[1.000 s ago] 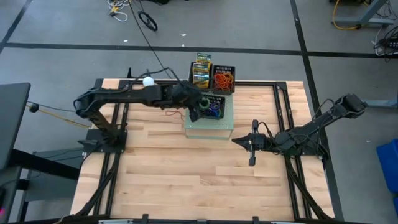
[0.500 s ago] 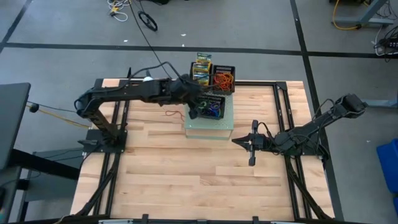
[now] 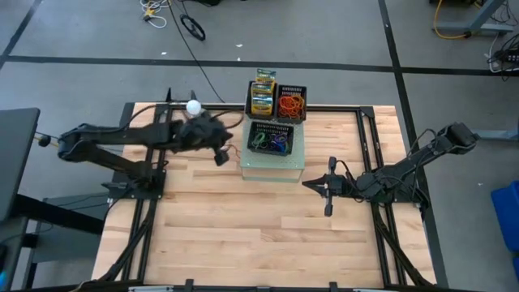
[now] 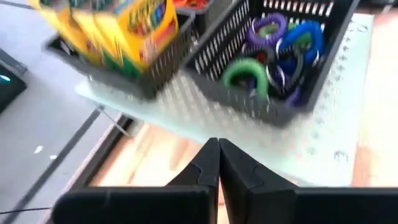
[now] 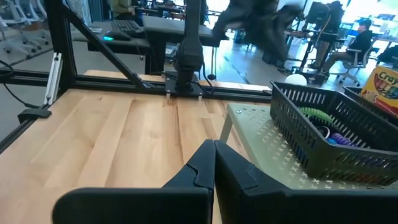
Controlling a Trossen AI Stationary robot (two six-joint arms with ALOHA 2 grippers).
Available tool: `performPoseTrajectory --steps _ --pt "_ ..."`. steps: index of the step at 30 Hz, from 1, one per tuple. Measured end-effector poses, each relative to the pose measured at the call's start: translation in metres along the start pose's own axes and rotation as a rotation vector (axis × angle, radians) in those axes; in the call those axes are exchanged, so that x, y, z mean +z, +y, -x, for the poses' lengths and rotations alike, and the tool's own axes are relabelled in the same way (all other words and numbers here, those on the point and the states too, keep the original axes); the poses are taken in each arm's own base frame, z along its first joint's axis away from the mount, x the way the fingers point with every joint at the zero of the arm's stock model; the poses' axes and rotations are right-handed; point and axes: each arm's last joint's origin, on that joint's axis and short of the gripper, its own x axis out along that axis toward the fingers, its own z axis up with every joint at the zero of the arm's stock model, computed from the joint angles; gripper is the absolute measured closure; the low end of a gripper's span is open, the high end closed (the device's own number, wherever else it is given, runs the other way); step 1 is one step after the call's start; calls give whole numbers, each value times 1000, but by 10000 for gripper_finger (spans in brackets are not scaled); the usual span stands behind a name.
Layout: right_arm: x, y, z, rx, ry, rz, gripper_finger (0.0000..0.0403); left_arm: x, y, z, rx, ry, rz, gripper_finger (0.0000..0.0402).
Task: Pick & Place Office Desk Supplies
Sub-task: Put the red rubber band into the top right black bin on the shelf
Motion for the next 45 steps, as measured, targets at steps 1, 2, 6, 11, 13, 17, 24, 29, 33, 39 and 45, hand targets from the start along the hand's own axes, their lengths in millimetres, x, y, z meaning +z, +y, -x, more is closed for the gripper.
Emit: performPoseTrajectory --steps 1,2,6,11,13,17,24,29,33,39,45 --pt "0 -1 0 -3 0 2 396 -12 0 1 -5 -19 21 392" --pt "0 -1 -1 -7 1 3 396 -23 1 1 -11 -36 50 392" --pt "0 -5 -3 -27 4 2 396 -60 7 -1 11 -26 167 393" --pt "0 -7 -4 -40 6 -14 396 -85 21 -18 71 77 251 393" --pt "0 -7 -4 -40 5 -15 396 -90 29 -28 73 122 257 393" --pt "0 -7 -4 -39 4 -18 396 -100 47 -52 16 206 265 372" --pt "0 -7 -4 -39 4 -18 396 -121 60 -98 -39 292 194 279" --pt "0 -7 -4 -39 4 -18 396 -133 56 -129 -75 280 173 224" --pt "-1 -7 -4 -39 5 -15 396 -146 52 -144 -52 327 149 218" --pt "-1 -7 -4 -39 6 -10 396 -150 51 -151 -54 340 146 271" --pt "-1 -7 -4 -39 6 -8 396 -150 51 -148 -67 348 114 385"
